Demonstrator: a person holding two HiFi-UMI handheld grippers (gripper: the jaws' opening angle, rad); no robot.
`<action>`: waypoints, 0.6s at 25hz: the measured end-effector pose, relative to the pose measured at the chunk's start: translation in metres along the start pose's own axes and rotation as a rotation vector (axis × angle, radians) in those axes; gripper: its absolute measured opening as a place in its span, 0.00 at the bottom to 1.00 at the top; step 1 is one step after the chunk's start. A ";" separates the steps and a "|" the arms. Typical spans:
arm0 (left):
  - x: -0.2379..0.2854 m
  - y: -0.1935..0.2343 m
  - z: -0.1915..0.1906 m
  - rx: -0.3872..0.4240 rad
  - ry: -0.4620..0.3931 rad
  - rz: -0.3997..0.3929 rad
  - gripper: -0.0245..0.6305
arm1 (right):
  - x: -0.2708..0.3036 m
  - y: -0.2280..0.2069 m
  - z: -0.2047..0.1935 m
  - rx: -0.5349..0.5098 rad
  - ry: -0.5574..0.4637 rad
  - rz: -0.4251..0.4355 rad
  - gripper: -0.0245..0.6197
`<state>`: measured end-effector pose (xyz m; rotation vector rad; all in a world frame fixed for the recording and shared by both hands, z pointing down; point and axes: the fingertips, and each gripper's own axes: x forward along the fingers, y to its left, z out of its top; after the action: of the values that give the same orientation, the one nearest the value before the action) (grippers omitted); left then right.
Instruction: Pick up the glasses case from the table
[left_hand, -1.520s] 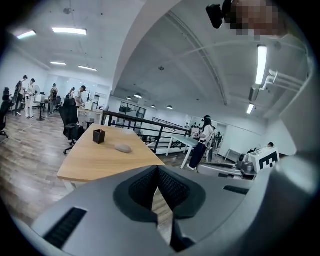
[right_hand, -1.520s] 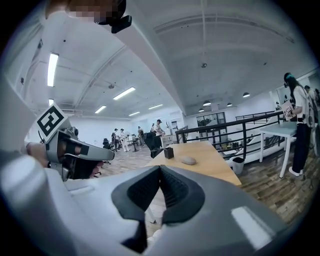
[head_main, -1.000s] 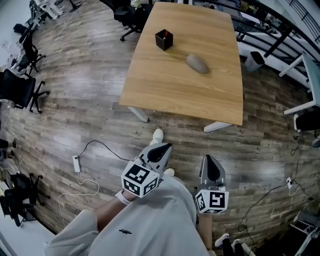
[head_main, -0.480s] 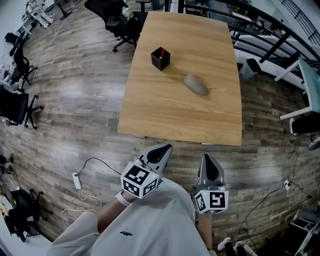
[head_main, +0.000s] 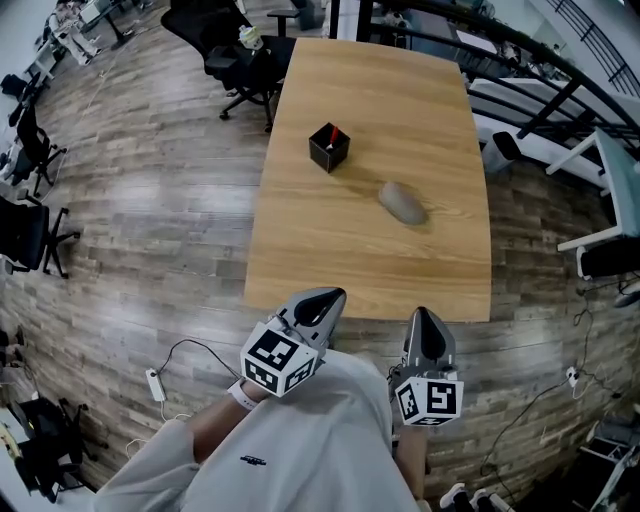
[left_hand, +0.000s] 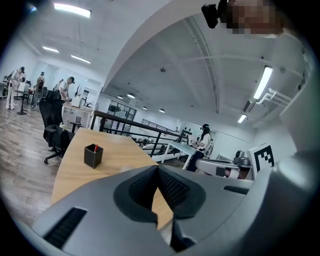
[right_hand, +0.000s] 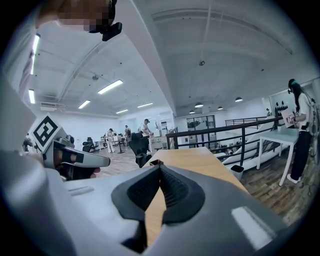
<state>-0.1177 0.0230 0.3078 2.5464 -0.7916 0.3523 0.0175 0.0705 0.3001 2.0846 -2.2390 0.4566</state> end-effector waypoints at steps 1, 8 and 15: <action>0.002 0.005 0.002 0.000 0.002 -0.002 0.05 | 0.005 0.002 0.001 -0.001 0.003 -0.001 0.06; 0.026 0.009 0.013 -0.009 0.030 -0.017 0.05 | 0.022 -0.009 0.007 -0.024 0.030 0.011 0.05; 0.048 0.007 0.011 -0.027 0.059 0.005 0.05 | 0.032 -0.032 0.002 -0.018 0.062 0.025 0.06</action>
<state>-0.0821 -0.0099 0.3185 2.4978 -0.7751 0.4137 0.0461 0.0373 0.3116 2.0067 -2.2290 0.4938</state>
